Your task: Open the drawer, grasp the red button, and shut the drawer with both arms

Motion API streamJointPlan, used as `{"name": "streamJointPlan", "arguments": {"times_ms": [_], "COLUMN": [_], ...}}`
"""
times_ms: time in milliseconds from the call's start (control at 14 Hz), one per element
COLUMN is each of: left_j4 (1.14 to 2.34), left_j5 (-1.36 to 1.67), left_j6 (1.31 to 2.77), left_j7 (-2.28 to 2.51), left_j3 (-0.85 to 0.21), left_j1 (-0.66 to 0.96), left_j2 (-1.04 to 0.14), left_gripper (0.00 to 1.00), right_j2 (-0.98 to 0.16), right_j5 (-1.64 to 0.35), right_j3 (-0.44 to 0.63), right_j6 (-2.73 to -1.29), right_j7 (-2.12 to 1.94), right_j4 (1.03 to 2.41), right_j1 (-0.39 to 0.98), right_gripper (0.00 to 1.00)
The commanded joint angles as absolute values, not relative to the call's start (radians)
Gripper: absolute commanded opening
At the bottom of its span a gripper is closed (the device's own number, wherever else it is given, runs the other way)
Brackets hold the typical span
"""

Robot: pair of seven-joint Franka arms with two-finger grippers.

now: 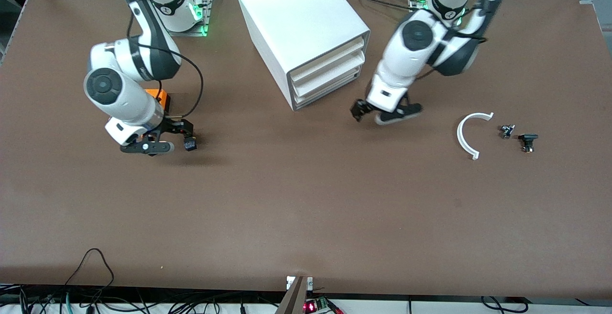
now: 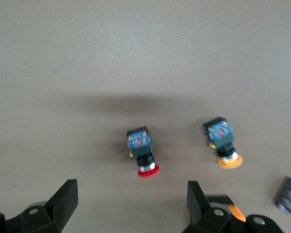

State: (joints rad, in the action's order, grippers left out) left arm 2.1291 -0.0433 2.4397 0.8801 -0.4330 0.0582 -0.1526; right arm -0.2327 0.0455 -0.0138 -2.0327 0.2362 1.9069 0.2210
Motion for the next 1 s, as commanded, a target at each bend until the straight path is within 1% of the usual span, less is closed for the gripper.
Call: {"name": "streamJointPlan", "arguments": {"times_ms": [0, 71, 143, 214, 286, 429, 500, 571, 643, 714, 929], "left_j4": [2.036, 1.982, 1.938, 1.893, 1.838, 1.732, 1.686, 1.654, 1.632, 1.612, 1.623], "left_j5": [-0.042, -0.038, -0.037, -0.037, -0.037, -0.038, -0.038, -0.038, -0.038, -0.038, -0.037], "left_j6": [2.311, 2.23, 2.148, 2.058, 1.958, 1.771, 1.687, 1.628, 1.609, 1.595, 1.545], "left_j7": [0.665, 0.587, 0.504, 0.412, 0.328, 0.183, 0.128, 0.08, 0.042, 0.005, -0.029], "left_j3": [-0.333, -0.303, -0.284, -0.253, -0.214, -0.143, -0.108, -0.075, -0.054, -0.026, -0.009], "left_j1": [0.04, 0.025, 0.014, 0.012, 0.012, 0.012, 0.012, 0.012, 0.011, 0.011, 0.011], "left_j2": [-0.1, -0.089, -0.065, -0.043, -0.029, -0.023, -0.023, -0.015, -0.008, 0.003, 0.037], "left_gripper": [1.0, 1.0, 1.0, 1.0, 1.0, 1.0, 1.0, 1.0, 1.0, 1.0, 1.0], "right_j2": [-0.236, -0.236, -0.233, -0.216, -0.207, -0.172, -0.155, -0.137, -0.12, -0.115, -0.109], "right_j5": [-0.015, -0.015, -0.015, -0.002, 0.014, 0.018, 0.017, 0.02, 0.028, 0.029, 0.017], "right_j3": [-0.031, -0.029, -0.028, -0.028, -0.028, -0.038, -0.032, -0.026, -0.018, 0.013, 0.119], "right_j6": [-1.77, -1.709, -1.675, -1.669, -1.669, -1.667, -1.66, -1.642, -1.628, -1.626, -1.628], "right_j7": [0.245, 0.241, 0.236, 0.236, 0.239, 0.232, 0.232, 0.233, 0.239, 0.235, 0.172], "right_j4": [1.69, 1.618, 1.576, 1.548, 1.53, 1.525, 1.525, 1.526, 1.526, 1.526, 1.526], "right_j1": [0.204, 0.204, 0.204, 0.203, 0.189, 0.105, 0.092, 0.087, 0.08, 0.08, 0.083], "right_gripper": [1.0, 1.0, 1.0, 1.0, 1.0, 1.0, 1.0, 1.0, 1.0, 1.0, 1.0]}}
